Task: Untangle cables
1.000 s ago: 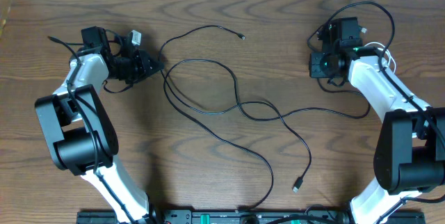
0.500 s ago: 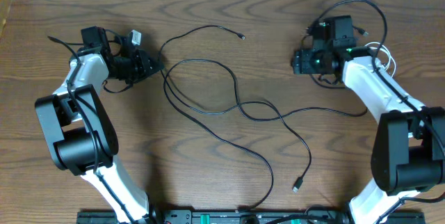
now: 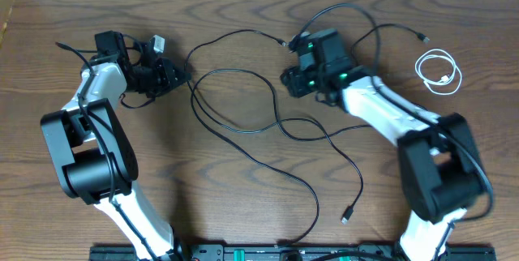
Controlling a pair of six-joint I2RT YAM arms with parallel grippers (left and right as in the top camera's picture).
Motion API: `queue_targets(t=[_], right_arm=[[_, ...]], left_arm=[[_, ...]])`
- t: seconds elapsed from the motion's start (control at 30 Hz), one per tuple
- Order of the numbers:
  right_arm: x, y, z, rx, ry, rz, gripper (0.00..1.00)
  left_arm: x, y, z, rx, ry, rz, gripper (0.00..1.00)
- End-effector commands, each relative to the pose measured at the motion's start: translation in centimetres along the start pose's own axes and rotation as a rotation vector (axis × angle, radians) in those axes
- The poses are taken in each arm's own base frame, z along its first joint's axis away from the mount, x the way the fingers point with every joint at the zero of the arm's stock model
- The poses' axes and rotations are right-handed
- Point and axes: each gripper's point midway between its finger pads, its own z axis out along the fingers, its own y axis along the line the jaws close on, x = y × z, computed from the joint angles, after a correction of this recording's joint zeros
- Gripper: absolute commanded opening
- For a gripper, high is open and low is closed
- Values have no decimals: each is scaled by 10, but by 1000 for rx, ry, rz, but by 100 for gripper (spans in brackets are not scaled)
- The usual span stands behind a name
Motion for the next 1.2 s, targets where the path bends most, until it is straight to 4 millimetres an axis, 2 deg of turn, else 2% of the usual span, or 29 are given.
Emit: queue_targets(t=[0.0, 0.1, 0.23, 0.27, 0.37, 0.5, 0.7, 0.77, 0.8, 0.93, 1.0, 1.1, 1.13, 1.17], right_arm=[[37, 18, 38, -27, 94, 40, 47], [55, 27, 59, -39, 130, 31, 44], [62, 35, 67, -50, 138, 13, 33], [62, 35, 67, -51, 135, 12, 28], [59, 29, 68, -21, 122, 11, 2], [46, 27, 60, -21, 87, -24, 1], [-15, 42, 6, -53, -73, -107, 1], [-37, 50, -19, -57, -144, -158, 1], [-52, 56, -37, -59, -194, -208, 1], [-85, 68, -85, -31, -318, -317, 1], [-102, 64, -112, 33, -386, -326, 1], [-121, 49, -149, 132, -468, -303, 1], [-128, 38, -163, 180, -500, -287, 1], [-130, 34, -167, 195, -508, -282, 1]], left_arm=[[-2, 0, 1, 6, 0, 3, 8], [-2, 0, 1, 5, -1, 4, 8], [-2, 0, 1, 5, -1, 4, 9], [-2, 0, 1, 5, -1, 5, 8], [-2, 0, 1, 6, -1, 5, 8], [-2, 0, 1, 6, -1, 5, 8], [-2, 0, 1, 6, -1, 5, 8], [-2, 0, 1, 5, -1, 5, 8], [-2, 0, 1, 6, -1, 5, 8], [-2, 0, 1, 5, -1, 5, 9], [-2, 0, 1, 6, -1, 5, 8], [-2, 0, 1, 6, -1, 5, 9], [-2, 0, 1, 6, -1, 4, 8], [-2, 0, 1, 6, -1, 5, 8]])
